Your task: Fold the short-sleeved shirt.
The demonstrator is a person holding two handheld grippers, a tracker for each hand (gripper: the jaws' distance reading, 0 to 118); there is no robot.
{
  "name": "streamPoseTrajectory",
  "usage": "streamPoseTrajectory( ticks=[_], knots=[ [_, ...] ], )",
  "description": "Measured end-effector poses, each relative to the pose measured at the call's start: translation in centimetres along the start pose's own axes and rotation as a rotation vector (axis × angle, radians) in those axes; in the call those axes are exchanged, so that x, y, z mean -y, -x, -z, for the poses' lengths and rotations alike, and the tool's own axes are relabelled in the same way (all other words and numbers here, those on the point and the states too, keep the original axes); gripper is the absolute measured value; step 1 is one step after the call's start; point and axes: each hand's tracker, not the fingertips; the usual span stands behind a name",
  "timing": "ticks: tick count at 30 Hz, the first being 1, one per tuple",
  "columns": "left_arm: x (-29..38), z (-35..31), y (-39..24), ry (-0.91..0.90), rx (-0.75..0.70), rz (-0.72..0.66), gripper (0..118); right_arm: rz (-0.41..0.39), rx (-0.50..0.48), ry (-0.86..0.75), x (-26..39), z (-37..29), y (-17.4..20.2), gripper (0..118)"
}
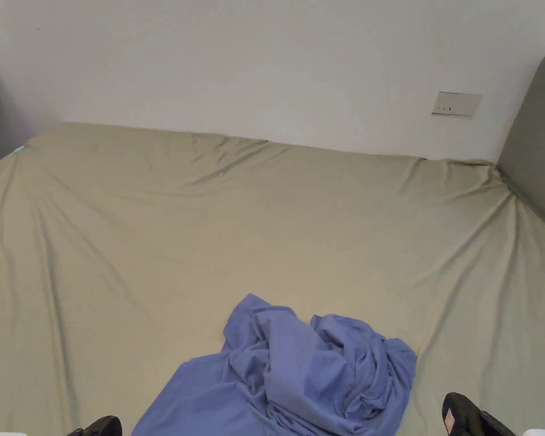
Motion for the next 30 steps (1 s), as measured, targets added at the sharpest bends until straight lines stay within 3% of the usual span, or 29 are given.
streamPoseTrajectory(
  ticks=[5,7,9,10,11,12,13,14,16,17,18,20,23,26,27,29,30],
  knots=[
    [0.3,1.1,-0.4,0.012,-0.107,0.091,0,-0.018,-0.01,0.002,-0.3,0.1,0.4,1],
    [-0.3,2.7,0.0,0.054,-0.046,0.08,0,-0.019,-0.009,0.003,-0.3,0.2,0.5,1],
    [-0.4,5.3,0.4,0.111,-0.099,0.03,2,-0.012,-0.015,0.006,-0.3,0.3,0.6,1],
    [-0.4,7.0,1.2,0.173,-0.085,-0.008,18,-0.011,-0.019,0.003,-0.4,0.3,0.7,1],
    [-0.2,8.8,1.9,0.232,-0.091,-0.048,55,-0.013,-0.021,0.003,-0.4,0.3,0.8,1],
    [0.5,11.1,2.4,0.328,-0.133,-0.089,102,-0.019,-0.022,0.003,-0.5,0.4,1.0,1],
    [1.5,13.2,2.9,0.39,-0.148,-0.107,118,-0.024,-0.026,0.002,-0.5,0.4,1.0,1],
    [2.5,14.7,3.6,0.4,-0.148,-0.103,117,-0.025,-0.031,0.001,-0.5,0.4,1.1,1],
    [3.8,17.3,4.2,0.446,-0.15,-0.136,102,-0.025,-0.038,0.002,-0.4,0.4,1.2,1],
    [4.4,18.4,4.2,0.469,-0.176,-0.12,102,-0.024,-0.04,0.004,-0.4,0.4,1.3,1],
    [5.3,19.2,4.0,0.505,-0.213,-0.089,99,-0.024,-0.042,0.006,-0.4,0.4,1.3,1],
    [6.3,20.0,3.4,0.545,-0.263,-0.047,81,-0.024,-0.042,0.007,-0.4,0.4,1.4,1],
    [7.3,20.2,1.9,0.536,-0.294,0.097,72,-0.028,-0.039,0.011,-0.4,0.3,1.3,1],
    [7.5,19.7,0.9,0.52,-0.322,0.135,19,-0.035,-0.036,0.018,-0.3,0.4,1.2,1],
    [7.3,19.4,0.7,0.52,-0.321,0.128,10,-0.037,-0.035,0.018,-0.3,0.4,1.2,1],
    [7.2,19.3,0.2,0.503,-0.319,0.13,3,-0.038,-0.036,0.018,-0.3,0.5,1.2,1],
    [7.2,19.2,-0.2,0.514,-0.338,0.201,3,-0.038,-0.036,0.019,-0.3,0.5,1.2,1]
  ],
)
